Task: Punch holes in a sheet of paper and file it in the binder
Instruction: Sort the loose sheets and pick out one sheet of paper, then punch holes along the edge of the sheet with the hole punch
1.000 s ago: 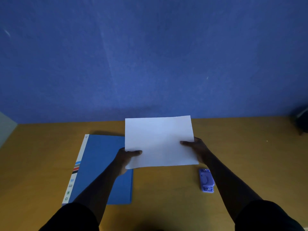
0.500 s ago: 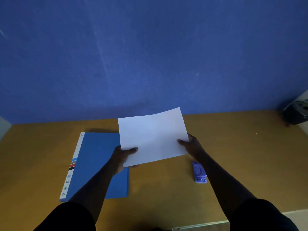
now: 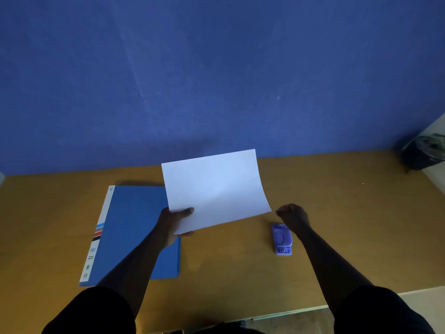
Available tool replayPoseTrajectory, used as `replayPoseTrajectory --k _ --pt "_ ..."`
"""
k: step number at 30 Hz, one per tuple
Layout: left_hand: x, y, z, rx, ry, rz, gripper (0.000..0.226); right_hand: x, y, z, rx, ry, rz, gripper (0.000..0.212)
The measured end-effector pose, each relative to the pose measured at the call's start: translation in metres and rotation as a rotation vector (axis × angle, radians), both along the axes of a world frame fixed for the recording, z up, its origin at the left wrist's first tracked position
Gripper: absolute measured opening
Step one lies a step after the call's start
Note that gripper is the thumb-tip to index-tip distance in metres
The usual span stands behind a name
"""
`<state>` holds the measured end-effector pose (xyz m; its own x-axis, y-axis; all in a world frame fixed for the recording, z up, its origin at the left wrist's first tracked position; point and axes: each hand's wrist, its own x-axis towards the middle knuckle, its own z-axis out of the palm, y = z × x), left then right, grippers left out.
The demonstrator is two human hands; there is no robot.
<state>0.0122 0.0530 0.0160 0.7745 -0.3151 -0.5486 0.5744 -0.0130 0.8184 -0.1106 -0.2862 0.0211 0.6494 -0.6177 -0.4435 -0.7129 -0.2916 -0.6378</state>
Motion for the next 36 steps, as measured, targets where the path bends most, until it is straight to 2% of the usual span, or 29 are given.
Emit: replayPoseTrajectory --k 2,5,8,12,16,19,22,25,26,31,36 --pt "0.000 0.000 0.000 -0.017 0.015 -0.009 0.047 -0.013 -0.005 -0.009 -0.131 0.140 0.044 0.038" --pt "0.000 -0.001 0.001 -0.025 0.031 -0.041 0.050 -0.026 -0.005 -0.023 -0.083 0.286 0.059 0.052" --pt "0.000 -0.002 0.003 -0.023 0.036 -0.036 0.049 -0.033 -0.001 -0.031 -0.073 0.379 0.106 0.046" --pt "0.001 -0.003 0.004 -0.052 0.025 0.012 0.044 -0.035 0.002 -0.038 -0.125 0.390 0.134 0.042" --pt "0.002 -0.004 0.008 -0.048 0.009 0.033 0.046 -0.032 0.006 -0.035 -0.153 0.373 0.153 0.028" --pt "0.003 -0.003 0.011 -0.073 0.008 0.016 0.053 -0.028 0.012 -0.035 -0.130 0.328 0.162 0.032" --pt "0.005 -0.001 0.013 -0.087 0.014 0.022 0.058 -0.024 0.026 -0.033 0.046 0.147 0.057 0.029" --pt "0.007 0.000 0.013 -0.090 0.016 0.033 0.057 -0.020 0.046 -0.023 0.416 -0.055 -0.176 0.048" --pt "0.007 0.001 0.013 -0.086 0.011 0.043 0.056 -0.018 0.053 -0.020 0.497 -0.064 -0.195 0.052" --pt "0.012 0.003 0.010 -0.107 -0.037 0.107 0.040 -0.009 0.080 -0.016 0.810 -0.136 -0.224 0.034" --pt "0.017 0.001 0.007 -0.083 -0.061 0.167 0.028 0.001 0.105 -0.011 1.006 -0.224 -0.287 0.037"
